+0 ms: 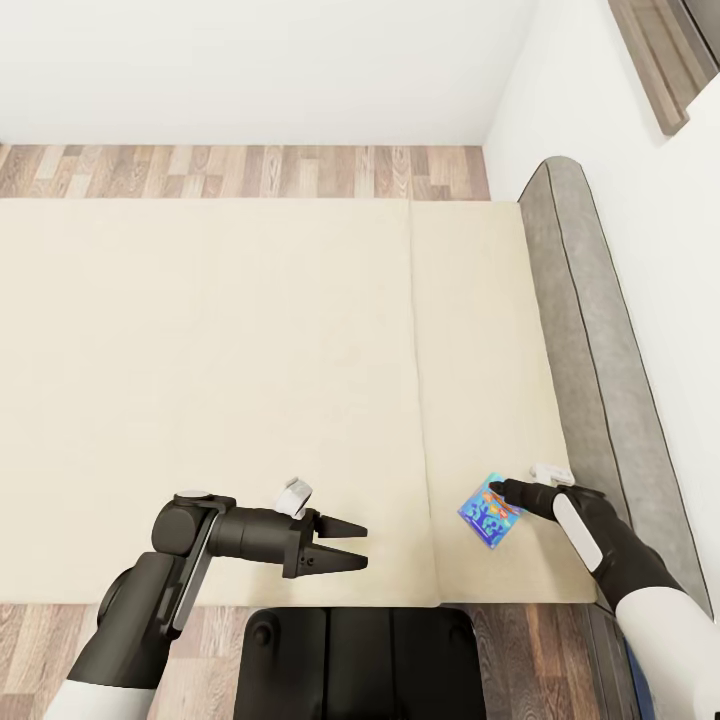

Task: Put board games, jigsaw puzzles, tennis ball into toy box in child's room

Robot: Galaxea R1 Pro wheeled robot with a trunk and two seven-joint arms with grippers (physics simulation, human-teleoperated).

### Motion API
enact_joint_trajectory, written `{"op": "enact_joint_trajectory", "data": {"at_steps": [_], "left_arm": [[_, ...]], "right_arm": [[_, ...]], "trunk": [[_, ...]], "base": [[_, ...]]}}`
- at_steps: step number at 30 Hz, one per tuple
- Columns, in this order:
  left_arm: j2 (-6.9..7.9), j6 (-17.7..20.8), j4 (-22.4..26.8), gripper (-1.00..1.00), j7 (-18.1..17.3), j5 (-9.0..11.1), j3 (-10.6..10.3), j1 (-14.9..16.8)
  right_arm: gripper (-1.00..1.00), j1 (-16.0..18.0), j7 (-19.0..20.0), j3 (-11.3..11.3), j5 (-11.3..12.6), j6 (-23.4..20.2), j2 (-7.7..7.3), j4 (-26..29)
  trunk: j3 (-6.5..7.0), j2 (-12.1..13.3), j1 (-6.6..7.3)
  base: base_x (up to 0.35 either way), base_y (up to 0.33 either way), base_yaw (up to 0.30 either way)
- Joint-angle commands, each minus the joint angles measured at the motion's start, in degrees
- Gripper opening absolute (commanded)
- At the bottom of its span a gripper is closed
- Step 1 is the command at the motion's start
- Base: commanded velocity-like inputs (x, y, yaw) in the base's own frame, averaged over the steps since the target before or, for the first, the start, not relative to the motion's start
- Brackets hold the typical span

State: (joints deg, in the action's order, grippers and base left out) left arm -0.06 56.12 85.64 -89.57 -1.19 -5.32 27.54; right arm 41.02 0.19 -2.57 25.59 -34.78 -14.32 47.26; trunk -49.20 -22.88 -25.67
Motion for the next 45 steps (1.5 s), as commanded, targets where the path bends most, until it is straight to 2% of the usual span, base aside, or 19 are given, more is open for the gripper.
{"op": "enact_joint_trajectory", "data": {"at_steps": [1, 22, 33, 45], "left_arm": [[-0.03, 0.57, -0.03, 1.00, -0.25, -0.13, -0.05, 0.05], [-0.03, 0.57, -0.03, 1.00, -0.28, -0.13, -0.05, 0.05], [-0.03, 0.57, -0.03, 1.00, -0.32, -0.13, -0.05, 0.05], [-0.03, 0.57, -0.03, 1.00, -0.29, -0.13, -0.05, 0.05]], "right_arm": [[1.00, -0.06, 0.34, 0.11, -0.63, 3.05, 0.85, -3.34], [1.00, -0.71, 0.40, 0.46, -0.24, 3.10, 0.79, -3.23], [1.00, -1.18, 0.36, 0.43, -0.18, 3.14, 0.93, -3.24], [1.00, -1.25, 0.36, 0.38, -0.16, 3.14, 1.04, -3.34]], "trunk": [[-0.07, -0.04, -0.12], [-0.05, -0.04, -0.12], [0.56, -0.04, -0.12], [0.66, -0.04, -0.12]], "base": [[0.000, 0.000, 0.000], [0.000, 0.000, 0.000], [0.000, 0.000, -0.022], [0.000, 0.000, -0.005]]}}
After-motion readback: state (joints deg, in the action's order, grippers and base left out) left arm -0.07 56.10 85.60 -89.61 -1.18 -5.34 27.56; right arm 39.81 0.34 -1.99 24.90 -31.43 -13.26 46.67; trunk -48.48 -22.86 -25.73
